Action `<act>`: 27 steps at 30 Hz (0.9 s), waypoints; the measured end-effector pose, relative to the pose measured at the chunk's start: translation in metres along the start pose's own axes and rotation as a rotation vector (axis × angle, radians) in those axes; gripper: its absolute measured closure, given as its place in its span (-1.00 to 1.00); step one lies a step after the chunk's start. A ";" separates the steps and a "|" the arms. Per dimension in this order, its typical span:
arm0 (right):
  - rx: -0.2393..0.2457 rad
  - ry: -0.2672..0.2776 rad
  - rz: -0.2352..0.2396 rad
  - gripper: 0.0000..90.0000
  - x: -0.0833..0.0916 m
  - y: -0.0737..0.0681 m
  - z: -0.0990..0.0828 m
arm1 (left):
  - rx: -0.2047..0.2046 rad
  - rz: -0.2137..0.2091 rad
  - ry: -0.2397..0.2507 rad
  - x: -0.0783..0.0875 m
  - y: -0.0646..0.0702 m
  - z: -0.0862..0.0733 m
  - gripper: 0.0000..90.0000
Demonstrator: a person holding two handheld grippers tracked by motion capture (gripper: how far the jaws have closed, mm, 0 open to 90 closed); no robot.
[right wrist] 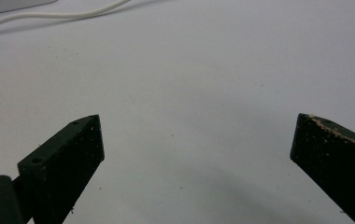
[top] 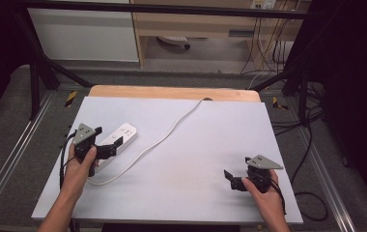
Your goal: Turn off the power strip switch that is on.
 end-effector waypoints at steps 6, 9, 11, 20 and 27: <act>0.004 0.004 0.005 -0.93 0.000 0.000 0.000 | -0.021 0.002 0.018 0.005 0.004 0.003 -0.88; 0.005 0.004 0.005 -0.94 0.000 0.000 0.000 | -0.014 0.015 0.030 0.008 0.004 0.007 -0.88; 0.001 0.004 0.006 -0.94 0.000 0.000 0.000 | -0.007 0.019 0.037 0.010 0.003 0.008 -0.88; 0.009 0.009 0.006 -0.94 0.001 0.001 0.000 | 0.009 -0.003 0.055 0.028 0.004 0.009 -0.88; 0.005 0.012 0.004 -0.94 0.001 0.001 0.001 | 0.019 0.000 0.060 0.052 -0.003 0.001 -0.88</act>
Point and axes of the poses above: each handheld gripper's, and its own axes: x roughly backward along the jaws, z roughly out of its top, y roughly to its right, the point moved 4 cm from there along -x, roughly forward along the jaws, and after that the axes turned 6 degrees about z, right-handed, at the moved point
